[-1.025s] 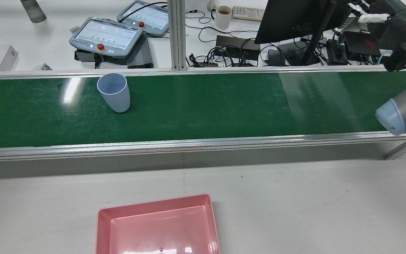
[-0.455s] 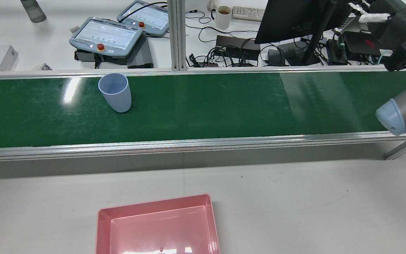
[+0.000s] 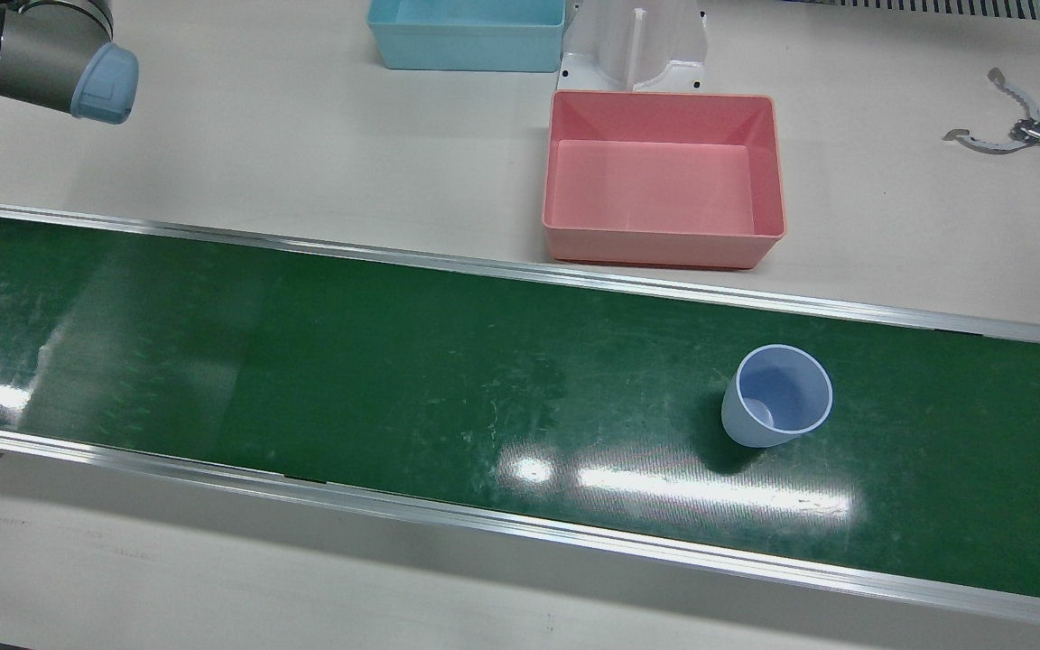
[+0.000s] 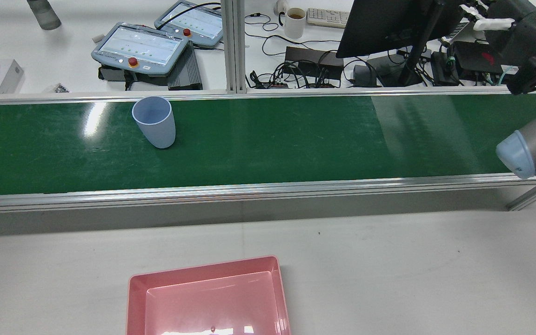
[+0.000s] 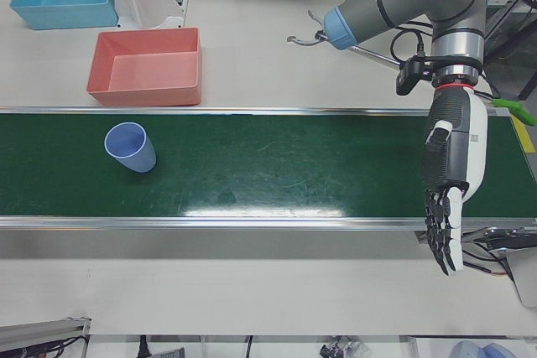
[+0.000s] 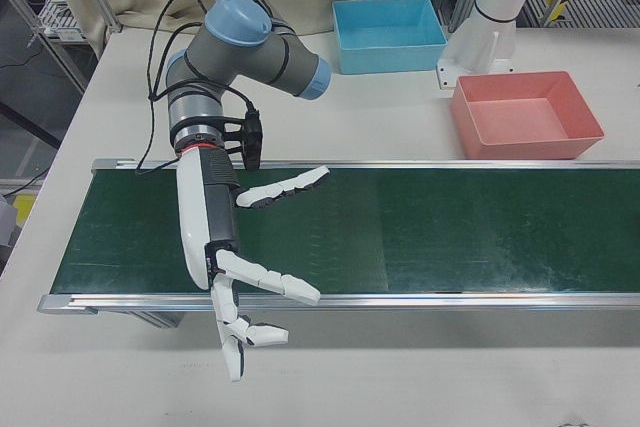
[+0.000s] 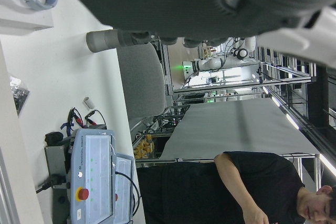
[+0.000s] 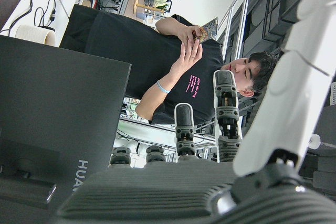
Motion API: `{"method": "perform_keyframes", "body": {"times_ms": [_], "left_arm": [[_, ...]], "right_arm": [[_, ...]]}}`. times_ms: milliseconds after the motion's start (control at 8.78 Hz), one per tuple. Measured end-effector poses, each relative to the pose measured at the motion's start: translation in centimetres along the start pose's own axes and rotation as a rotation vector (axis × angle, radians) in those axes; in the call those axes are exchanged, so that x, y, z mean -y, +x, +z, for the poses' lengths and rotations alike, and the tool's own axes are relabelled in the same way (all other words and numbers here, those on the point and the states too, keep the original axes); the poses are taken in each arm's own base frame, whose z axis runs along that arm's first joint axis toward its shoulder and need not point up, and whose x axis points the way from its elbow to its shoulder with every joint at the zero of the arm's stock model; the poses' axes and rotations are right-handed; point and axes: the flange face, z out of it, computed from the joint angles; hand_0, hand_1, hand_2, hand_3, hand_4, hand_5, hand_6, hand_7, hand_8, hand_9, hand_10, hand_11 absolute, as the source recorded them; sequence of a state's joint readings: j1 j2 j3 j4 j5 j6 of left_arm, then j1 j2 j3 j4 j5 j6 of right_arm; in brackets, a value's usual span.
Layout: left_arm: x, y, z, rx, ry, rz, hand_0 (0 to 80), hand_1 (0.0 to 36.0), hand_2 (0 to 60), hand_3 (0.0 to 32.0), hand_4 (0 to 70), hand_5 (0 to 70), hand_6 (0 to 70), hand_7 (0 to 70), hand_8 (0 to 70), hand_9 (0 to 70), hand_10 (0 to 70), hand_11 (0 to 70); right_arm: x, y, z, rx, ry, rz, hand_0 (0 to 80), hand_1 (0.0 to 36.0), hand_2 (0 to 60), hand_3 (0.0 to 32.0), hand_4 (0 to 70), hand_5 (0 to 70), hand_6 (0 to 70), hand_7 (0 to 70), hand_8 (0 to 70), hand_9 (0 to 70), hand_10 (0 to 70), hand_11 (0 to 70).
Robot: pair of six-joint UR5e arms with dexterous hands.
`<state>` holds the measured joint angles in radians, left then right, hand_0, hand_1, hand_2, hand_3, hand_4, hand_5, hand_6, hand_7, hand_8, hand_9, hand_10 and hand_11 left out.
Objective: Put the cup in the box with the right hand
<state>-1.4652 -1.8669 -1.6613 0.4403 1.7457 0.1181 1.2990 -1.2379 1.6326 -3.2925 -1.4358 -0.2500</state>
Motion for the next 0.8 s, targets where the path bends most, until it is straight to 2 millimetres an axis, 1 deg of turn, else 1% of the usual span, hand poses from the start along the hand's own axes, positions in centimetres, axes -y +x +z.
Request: {"method": "perform_keyframes", "body": {"times_ms": [455,683,797], "left_arm": [[0.00,0.00,0.00,0.000,0.000,0.000,0.0,0.0,0.0,0.0,0.0,0.0,0.0,0.0,0.0,0.0,0.0,0.0],[0.00,-0.01,0.00,0.000,0.000,0.000,0.0,0.0,0.0,0.0,0.0,0.0,0.0,0.0,0.0,0.0,0.0,0.0],[0.00,-0.01,0.00,0.000,0.000,-0.001,0.0,0.0,0.0,0.0,0.0,0.0,0.0,0.0,0.0,0.0,0.0,0.0]], "right_arm": [[-0.05,-0.10,0.00,0.002,-0.002,0.000,53.6,9.7,0.0,9.4,26.6,4.5,6.4,37.6,0.2,6.8,3.1,6.0],[0.08,-0.03,0.00,0.001,0.002,0.000,53.5,9.7,0.0,8.4,27.9,4.4,6.5,38.1,0.3,6.9,3.3,6.3],[0.15,0.04,0.02,0.000,0.004,0.000,53.5,9.7,0.0,8.4,28.7,4.4,6.7,39.3,0.3,7.2,3.1,6.0]]}}
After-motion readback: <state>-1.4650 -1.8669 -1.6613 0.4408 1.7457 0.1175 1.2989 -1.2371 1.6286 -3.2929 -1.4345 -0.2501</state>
